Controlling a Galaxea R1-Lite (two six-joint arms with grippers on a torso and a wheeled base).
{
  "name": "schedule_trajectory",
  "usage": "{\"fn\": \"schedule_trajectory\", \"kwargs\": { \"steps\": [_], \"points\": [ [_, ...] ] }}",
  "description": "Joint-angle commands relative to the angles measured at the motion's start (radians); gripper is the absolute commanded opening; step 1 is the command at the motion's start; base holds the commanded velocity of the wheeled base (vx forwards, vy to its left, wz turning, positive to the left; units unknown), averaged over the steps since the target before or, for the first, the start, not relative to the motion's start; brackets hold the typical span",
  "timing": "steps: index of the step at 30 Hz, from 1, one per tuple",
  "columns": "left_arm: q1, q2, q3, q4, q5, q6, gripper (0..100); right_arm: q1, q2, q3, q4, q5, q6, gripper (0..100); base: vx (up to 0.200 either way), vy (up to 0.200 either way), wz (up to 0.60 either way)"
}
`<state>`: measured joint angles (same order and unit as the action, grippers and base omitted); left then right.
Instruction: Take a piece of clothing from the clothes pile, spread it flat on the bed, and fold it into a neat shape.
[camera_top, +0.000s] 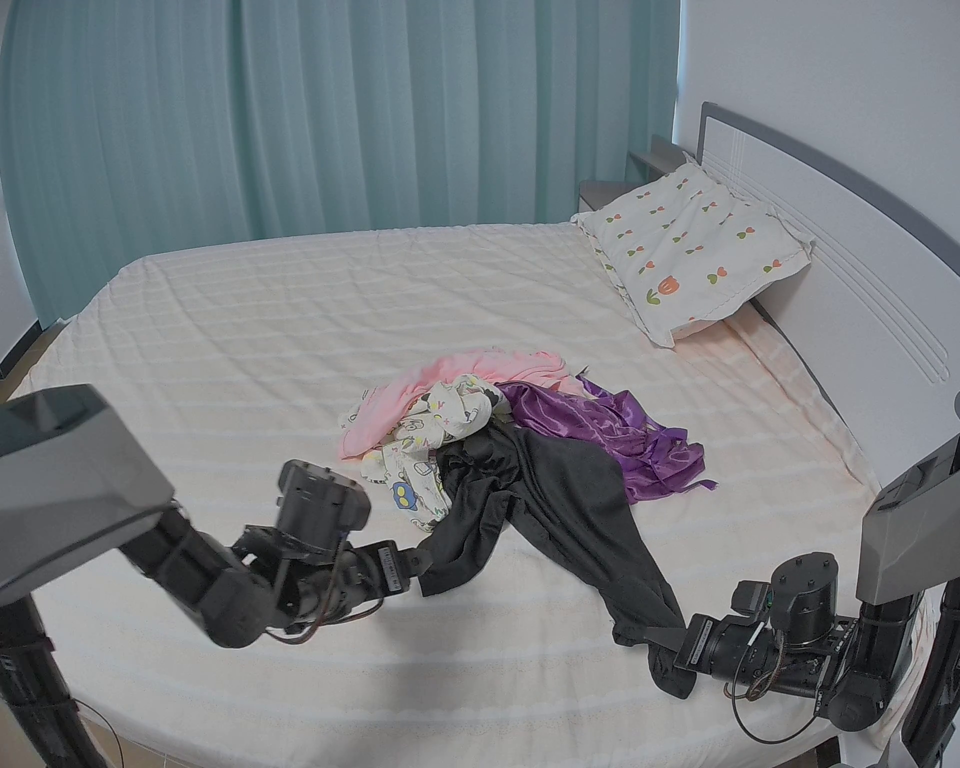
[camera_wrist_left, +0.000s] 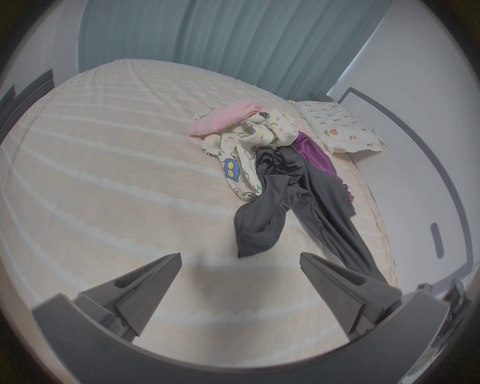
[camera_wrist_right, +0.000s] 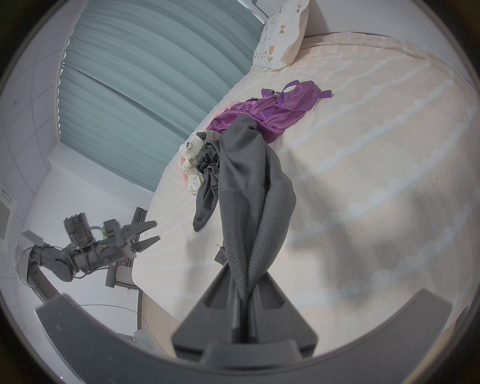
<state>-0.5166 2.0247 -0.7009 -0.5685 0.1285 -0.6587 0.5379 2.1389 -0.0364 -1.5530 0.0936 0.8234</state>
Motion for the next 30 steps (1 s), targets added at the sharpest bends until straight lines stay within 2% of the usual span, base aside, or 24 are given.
{"fn": "schedule_trajectory", "kwargs": {
  "steps": [1,2,4,14,20,21,30],
  "points": [
    [-0.054,0.278,-0.203,-0.017,0.105,-0.047,100,0.002,0.001,0.000,-0.012,0.000,0.000,0,0.000,0.000,0.00],
    [-0.054,0.278,-0.203,-0.017,0.105,-0.047,100,0.002,0.001,0.000,-0.012,0.000,0.000,0,0.000,0.000,0.00],
    [-0.056,0.345,-0.272,-0.019,0.158,-0.048,100,0.001,0.003,0.000,-0.012,0.000,0.000,0,0.000,0.000,0.00],
    [-0.063,0.434,-0.427,-0.017,0.186,-0.084,100,0.002,0.004,-0.002,-0.012,0.000,0.000,0,0.000,0.000,0.00],
    [-0.065,0.454,-0.460,-0.017,0.191,-0.088,100,0.001,0.012,-0.007,-0.012,0.000,-0.001,0,0.000,0.000,0.00],
    [-0.065,0.456,-0.465,-0.017,0.191,-0.088,0,0.001,0.012,-0.007,-0.012,0.000,-0.001,0,0.000,0.000,0.00],
    [-0.065,0.411,-0.413,-0.013,0.192,-0.145,0,0.002,0.009,-0.005,-0.012,0.000,0.000,0,0.000,0.000,0.00]
  ]
}}
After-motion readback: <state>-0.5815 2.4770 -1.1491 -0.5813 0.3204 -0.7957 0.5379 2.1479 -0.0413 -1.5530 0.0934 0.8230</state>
